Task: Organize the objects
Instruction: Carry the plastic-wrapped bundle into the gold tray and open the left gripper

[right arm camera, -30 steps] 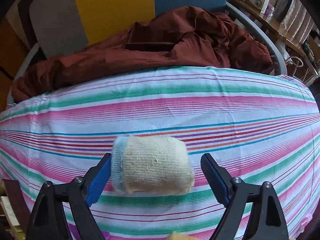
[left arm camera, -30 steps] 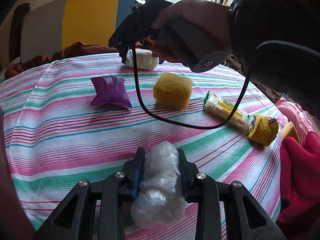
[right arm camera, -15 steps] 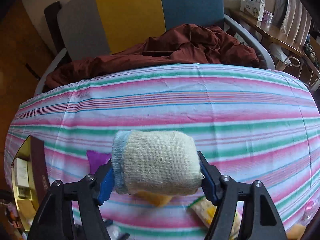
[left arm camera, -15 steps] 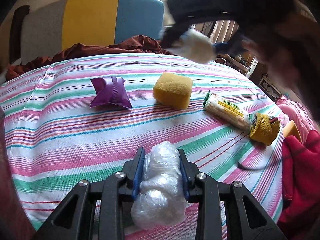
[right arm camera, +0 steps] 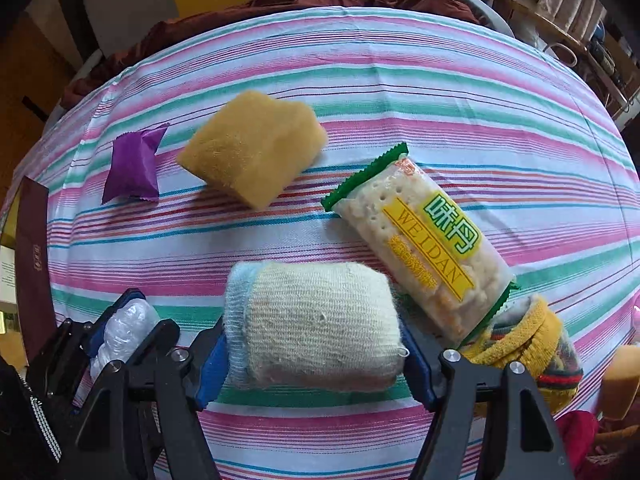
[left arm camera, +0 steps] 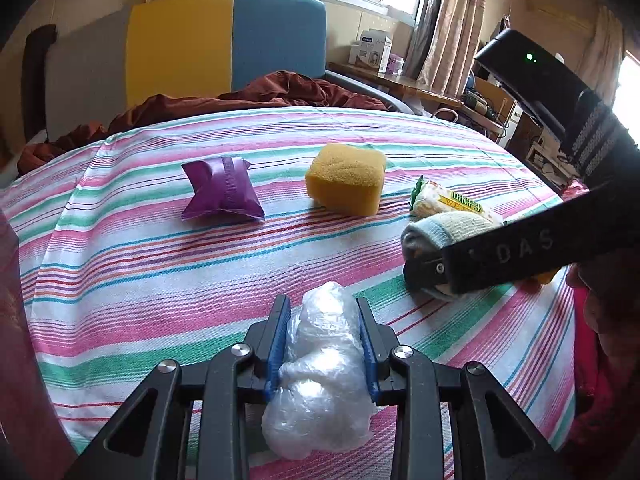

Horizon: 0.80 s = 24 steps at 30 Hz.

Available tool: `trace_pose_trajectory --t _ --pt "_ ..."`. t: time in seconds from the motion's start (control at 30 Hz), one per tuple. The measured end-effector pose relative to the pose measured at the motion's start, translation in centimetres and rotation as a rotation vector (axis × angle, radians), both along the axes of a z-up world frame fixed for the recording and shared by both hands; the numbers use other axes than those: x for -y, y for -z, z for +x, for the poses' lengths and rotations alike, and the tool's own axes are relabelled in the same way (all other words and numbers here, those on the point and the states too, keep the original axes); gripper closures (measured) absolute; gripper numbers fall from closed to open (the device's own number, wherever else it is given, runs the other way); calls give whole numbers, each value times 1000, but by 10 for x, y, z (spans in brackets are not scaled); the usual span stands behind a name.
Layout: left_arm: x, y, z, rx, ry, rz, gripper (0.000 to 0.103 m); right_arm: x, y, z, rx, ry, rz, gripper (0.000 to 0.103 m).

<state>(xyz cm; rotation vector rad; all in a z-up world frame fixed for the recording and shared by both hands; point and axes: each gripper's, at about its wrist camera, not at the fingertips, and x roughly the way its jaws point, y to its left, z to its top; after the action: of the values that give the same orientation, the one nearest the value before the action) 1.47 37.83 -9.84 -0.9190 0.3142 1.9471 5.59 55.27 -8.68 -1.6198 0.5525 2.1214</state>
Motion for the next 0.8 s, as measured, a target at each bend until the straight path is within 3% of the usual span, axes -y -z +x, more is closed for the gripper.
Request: trace_pose_trajectory --t 0.57,0.8 --pt "4 -3 9 -83 -40 -57 73 1 5 -3 6 -20 9 26" --pt "20 -8 9 -54 -96 -65 74 -2 6 6 3 -28 17 25"
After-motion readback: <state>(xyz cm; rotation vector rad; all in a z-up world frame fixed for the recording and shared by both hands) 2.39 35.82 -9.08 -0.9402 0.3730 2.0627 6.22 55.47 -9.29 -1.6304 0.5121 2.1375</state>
